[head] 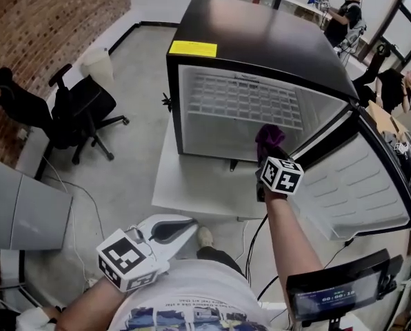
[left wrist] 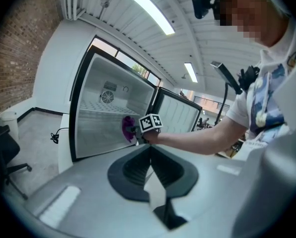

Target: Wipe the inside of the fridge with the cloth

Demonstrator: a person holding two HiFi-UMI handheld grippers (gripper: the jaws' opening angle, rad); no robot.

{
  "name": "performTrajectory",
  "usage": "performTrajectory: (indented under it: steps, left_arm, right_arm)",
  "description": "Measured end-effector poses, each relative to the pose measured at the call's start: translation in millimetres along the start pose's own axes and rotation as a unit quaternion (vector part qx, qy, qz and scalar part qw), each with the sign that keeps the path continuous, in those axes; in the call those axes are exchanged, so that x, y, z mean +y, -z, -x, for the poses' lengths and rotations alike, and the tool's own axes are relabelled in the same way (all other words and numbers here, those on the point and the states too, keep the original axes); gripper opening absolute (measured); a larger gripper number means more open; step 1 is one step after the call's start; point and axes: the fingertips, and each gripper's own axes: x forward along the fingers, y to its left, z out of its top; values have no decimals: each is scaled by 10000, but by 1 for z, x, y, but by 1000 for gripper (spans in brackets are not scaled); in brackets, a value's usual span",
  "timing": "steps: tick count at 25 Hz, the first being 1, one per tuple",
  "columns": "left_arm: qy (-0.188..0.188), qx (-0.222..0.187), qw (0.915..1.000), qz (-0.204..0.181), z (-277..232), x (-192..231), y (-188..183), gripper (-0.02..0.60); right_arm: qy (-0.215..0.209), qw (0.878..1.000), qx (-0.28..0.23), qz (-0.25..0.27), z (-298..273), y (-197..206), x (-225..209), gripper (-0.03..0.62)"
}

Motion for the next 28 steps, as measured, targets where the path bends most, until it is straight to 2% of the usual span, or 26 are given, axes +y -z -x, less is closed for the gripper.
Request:
performTrajectory:
  steps: [4, 19, 28]
  left_arm:
    - [-75, -10, 10000, 30, -7, 5, -4, 5]
    - [-551, -7, 9984, 153, -14, 41, -10, 6]
    - [-687, 10, 9975, 154, -14, 63, -19, 5]
  right_arm:
    - [65, 10000, -59, -6, -15, -4, -7, 67]
    - [824, 9963, -157, -178, -78, -5, -43, 67]
    - [847, 9963, -124, 90, -112, -4, -53, 67]
